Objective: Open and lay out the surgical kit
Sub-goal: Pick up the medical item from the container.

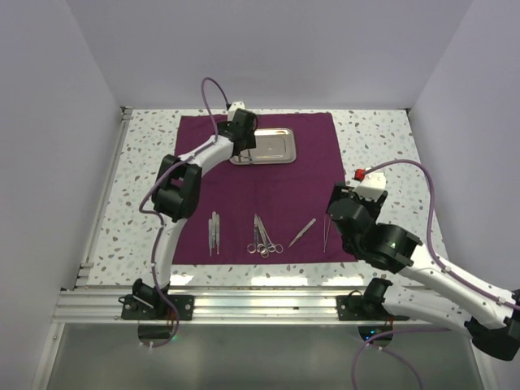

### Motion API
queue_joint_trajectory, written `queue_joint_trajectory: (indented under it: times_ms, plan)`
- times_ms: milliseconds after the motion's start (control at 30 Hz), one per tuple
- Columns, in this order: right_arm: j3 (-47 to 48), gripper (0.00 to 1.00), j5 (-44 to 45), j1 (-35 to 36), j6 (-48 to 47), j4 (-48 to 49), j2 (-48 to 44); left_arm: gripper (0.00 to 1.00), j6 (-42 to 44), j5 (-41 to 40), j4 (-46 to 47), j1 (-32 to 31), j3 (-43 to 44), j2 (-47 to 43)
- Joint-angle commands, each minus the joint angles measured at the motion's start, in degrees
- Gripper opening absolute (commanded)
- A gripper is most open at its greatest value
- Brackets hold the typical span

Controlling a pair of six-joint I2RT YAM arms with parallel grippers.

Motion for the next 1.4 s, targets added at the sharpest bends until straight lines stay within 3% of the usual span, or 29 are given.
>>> queue_joint_trajectory:
  times_ms: [0, 467, 633, 767, 967, 1067, 1267, 1367]
  plan:
    - [0.03, 0.72, 1.26, -0.05, 0.00, 1.96, 0.41, 0.76, 1.45, 2.58, 1.21, 0.47, 0.11, 0.33]
    - [0.20, 0.72, 1.79, -0.05, -0.18, 2.04, 1.03, 0.60, 0.92, 4.08, 1.83, 0.73, 0.11, 2.01]
    - [0.11, 0.72, 2.05, -0.05, -0.18, 2.13, 0.76, 0.22, 0.40, 5.13, 0.51, 0.91, 1.78, 3.68]
    - [0.11, 0.72, 1.97, -0.05, -0.09, 2.13, 0.76, 0.00, 0.31, 5.22, 0.60, 0.91, 2.13, 3.85]
    - [0.11, 0.72, 1.88, -0.05, -0.09, 2.48, 1.82, 0.00, 0.66, 6.00, -1.34, 0.82, 6.96, 1.84]
    - [0.11, 0.72, 2.32, -0.05, -0.01, 2.57, 2.61, 0.00, 0.22, 7.15, -1.51, 0.12, 6.44, -3.68]
    - [0.29, 0.72, 2.23, -0.05, 0.26, 2.48, 2.79, 0.00, -1.18, 7.07, 2.44, -6.46, -9.18, -17.30]
    - [0.11, 0.72, 2.14, -0.05, 0.26, 2.66, 2.08, 0.00, -3.72, 6.80, 4.28, -14.18, -19.89, -21.88]
